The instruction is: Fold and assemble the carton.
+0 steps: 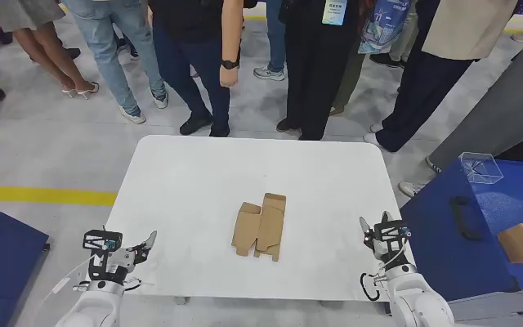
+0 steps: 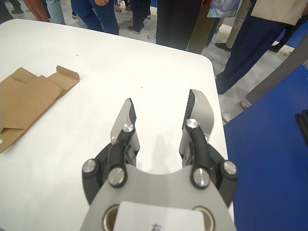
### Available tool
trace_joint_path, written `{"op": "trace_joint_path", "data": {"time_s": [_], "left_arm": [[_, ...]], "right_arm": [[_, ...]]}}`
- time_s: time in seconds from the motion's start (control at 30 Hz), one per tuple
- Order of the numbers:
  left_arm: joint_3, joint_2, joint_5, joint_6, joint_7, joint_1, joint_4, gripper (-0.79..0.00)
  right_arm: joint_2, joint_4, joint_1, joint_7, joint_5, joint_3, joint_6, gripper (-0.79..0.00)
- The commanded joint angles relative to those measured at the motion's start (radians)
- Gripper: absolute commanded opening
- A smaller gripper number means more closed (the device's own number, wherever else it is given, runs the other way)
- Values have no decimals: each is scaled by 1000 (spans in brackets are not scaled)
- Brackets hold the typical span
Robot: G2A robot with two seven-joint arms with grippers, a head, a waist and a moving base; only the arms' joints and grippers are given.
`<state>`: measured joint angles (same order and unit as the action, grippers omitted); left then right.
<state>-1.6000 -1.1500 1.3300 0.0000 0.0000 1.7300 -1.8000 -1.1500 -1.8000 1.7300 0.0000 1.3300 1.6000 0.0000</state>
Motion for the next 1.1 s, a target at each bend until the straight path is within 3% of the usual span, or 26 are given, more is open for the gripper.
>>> {"op": "trace_joint_path", "data": {"time_s": [0.0,0.33,0.37,0.4,0.6,0.7,0.87,0.97,1.07], "left_arm": [[0,0,0,0,0,0,0,0],[0,0,0,0,0,0,0,0],[0,0,-5,2,-4,0,1,0],[3,-3,-46,9,-31,-10,-6,0],[26,-19,-516,48,-496,-130,-143,0],[49,-21,-708,96,-716,-217,-151,0],[164,-30,-976,163,-1047,-450,1,0],[248,-41,-1064,167,-1127,-577,116,0],[320,-53,-1096,164,-1134,-679,230,0]], "right_arm": [[0,0,0,0,0,0,0,-360],[0,0,0,0,0,0,0,-360],[0,0,0,0,0,0,0,0],[0,0,0,0,0,0,0,0],[0,0,0,0,0,0,0,0],[0,0,0,0,0,0,0,0],[0,0,0,0,0,0,0,0],[0,0,0,0,0,0,0,0],[0,0,0,0,0,0,0,0]]}}
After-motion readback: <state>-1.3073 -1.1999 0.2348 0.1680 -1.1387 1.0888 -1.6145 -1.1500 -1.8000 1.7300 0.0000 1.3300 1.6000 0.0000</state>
